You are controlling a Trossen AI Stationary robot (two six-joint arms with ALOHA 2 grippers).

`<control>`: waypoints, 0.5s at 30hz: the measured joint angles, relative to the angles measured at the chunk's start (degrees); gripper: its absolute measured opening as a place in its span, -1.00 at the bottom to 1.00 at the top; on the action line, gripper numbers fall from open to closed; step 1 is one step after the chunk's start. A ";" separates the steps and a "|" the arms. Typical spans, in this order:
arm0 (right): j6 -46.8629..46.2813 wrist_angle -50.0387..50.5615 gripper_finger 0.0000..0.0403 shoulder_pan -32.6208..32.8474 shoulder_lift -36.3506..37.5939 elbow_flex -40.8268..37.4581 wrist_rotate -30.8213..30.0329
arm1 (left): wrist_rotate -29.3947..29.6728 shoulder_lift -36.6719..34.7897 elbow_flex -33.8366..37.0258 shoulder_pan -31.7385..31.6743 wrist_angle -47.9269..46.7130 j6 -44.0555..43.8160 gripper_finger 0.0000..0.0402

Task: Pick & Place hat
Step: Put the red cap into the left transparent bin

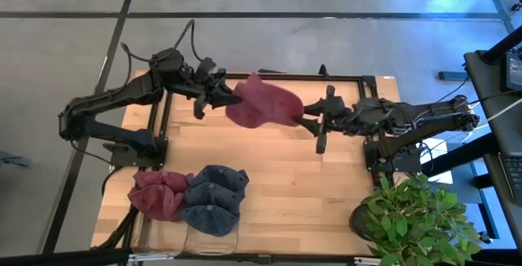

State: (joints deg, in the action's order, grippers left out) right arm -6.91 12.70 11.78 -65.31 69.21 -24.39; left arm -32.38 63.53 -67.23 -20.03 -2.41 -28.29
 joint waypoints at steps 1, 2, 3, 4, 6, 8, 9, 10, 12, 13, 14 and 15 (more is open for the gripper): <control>-0.72 1.81 -0.29 -0.26 0.02 0.00 -0.04 | -0.63 -0.02 -1.34 0.27 -2.28 0.00 -0.90; -1.67 3.80 -0.24 -0.54 0.01 0.00 -0.30 | -1.22 0.00 -2.73 0.59 -4.83 0.09 -0.90; -2.28 5.66 -0.18 -0.72 0.00 0.00 -0.98 | -1.91 0.00 -4.25 0.93 -7.65 0.29 -0.90; -3.17 7.64 -0.13 -0.79 0.02 0.00 -2.00 | -2.28 0.00 -5.91 1.34 -10.72 0.35 -0.90; -3.49 11.14 -0.05 -0.84 0.02 0.00 -5.05 | -2.67 0.00 -9.28 2.49 -17.42 0.34 -0.90; -3.60 13.83 0.02 -0.80 -0.11 0.00 -7.77 | -2.71 0.00 -12.89 3.93 -25.20 -0.46 -0.90; -4.20 14.83 0.04 -0.80 -0.19 0.00 -8.70 | -2.71 0.00 -14.53 4.71 -28.73 -1.42 -0.90; -4.91 15.82 0.06 -0.80 -0.27 0.00 -9.41 | -2.70 0.00 -16.18 5.58 -31.89 -2.17 -0.90; -5.76 17.04 0.08 -1.00 -0.65 0.00 -11.10 | -2.72 0.00 -19.55 7.54 -37.64 -3.83 -0.90; -6.08 17.54 0.08 -1.25 -0.87 0.00 -11.87 | -2.73 0.00 -21.09 8.81 -40.07 -4.53 -0.90; -6.35 18.44 0.08 -1.49 -1.14 0.00 -11.97 | -2.58 0.00 -22.62 10.24 -42.59 -5.42 -0.90; -6.52 19.06 0.09 -1.85 -1.54 0.00 -11.99 | -2.17 0.00 -24.04 11.69 -44.93 -6.61 -0.90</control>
State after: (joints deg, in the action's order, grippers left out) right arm -13.43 31.76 9.93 -66.86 69.21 -36.38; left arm -34.55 63.53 -91.27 -8.34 -47.34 -34.89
